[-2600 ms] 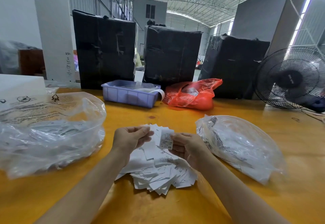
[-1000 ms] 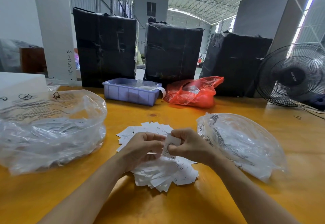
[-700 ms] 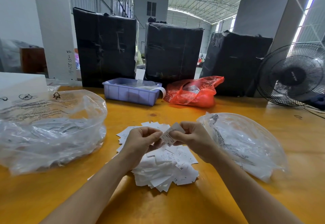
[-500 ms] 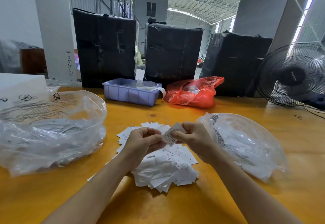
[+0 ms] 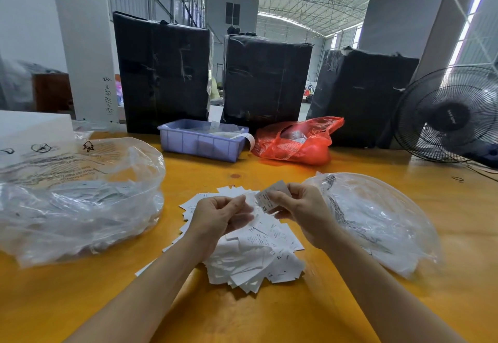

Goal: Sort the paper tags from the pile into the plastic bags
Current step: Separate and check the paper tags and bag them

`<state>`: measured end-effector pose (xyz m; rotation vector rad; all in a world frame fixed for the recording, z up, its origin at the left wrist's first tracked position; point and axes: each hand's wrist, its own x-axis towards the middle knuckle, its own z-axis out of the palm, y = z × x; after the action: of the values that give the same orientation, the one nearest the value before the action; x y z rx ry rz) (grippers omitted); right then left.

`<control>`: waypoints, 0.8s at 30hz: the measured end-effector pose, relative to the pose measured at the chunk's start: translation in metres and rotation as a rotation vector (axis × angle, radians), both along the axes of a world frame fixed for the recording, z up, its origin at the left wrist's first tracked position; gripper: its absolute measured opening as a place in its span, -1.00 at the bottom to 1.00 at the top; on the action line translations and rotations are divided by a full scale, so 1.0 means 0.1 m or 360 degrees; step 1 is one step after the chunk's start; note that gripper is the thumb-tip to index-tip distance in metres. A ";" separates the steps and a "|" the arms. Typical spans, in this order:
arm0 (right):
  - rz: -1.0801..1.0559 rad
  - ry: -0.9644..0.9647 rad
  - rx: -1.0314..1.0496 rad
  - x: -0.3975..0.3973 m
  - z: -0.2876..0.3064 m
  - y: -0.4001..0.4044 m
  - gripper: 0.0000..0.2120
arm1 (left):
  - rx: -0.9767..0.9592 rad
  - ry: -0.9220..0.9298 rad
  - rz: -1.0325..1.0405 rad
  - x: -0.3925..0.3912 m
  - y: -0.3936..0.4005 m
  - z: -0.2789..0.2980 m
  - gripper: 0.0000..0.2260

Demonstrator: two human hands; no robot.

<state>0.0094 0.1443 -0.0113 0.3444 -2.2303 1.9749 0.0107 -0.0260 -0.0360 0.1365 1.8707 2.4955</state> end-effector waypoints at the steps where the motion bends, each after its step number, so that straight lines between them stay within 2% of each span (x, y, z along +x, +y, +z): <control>1: -0.0008 -0.0020 -0.0073 0.00 0.01 0.00 -0.95 | 0.0028 -0.0001 -0.0009 0.00 0.01 0.00 -0.81; 3: 0.0005 -0.0030 -0.0101 0.01 0.02 0.00 -0.96 | 0.0076 0.0004 -0.0028 0.00 0.03 -0.01 -0.83; 6: 0.0001 0.0023 0.0069 0.03 0.01 -0.03 -0.94 | 0.0141 0.0011 -0.0059 0.01 0.05 0.00 -0.94; 11: -0.0054 0.0081 0.0122 0.04 0.01 -0.07 -0.92 | 0.0242 -0.0044 -0.0120 0.01 0.04 0.00 -0.79; 16: -0.0188 0.0085 -0.0144 0.03 0.03 -0.05 -0.96 | 0.0230 -0.0041 -0.0041 0.00 0.03 -0.02 -0.78; 19: -0.0145 -0.0077 -0.0470 0.02 0.06 -0.02 -0.92 | 0.0223 -0.0015 0.0041 -0.02 0.03 -0.03 -0.81; 21: 0.0004 -0.0283 -0.0610 0.01 0.07 0.00 -0.94 | 0.0223 0.0014 0.0084 -0.02 0.02 -0.03 -0.82; 24: 0.0353 -0.0491 -0.0390 0.02 0.05 0.02 -0.92 | 0.0221 0.0060 0.0145 -0.01 0.03 -0.02 -0.83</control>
<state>0.0118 0.1466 -0.0059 0.2830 -2.1581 2.5417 0.0097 -0.0231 -0.0378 0.1033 1.7539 2.7022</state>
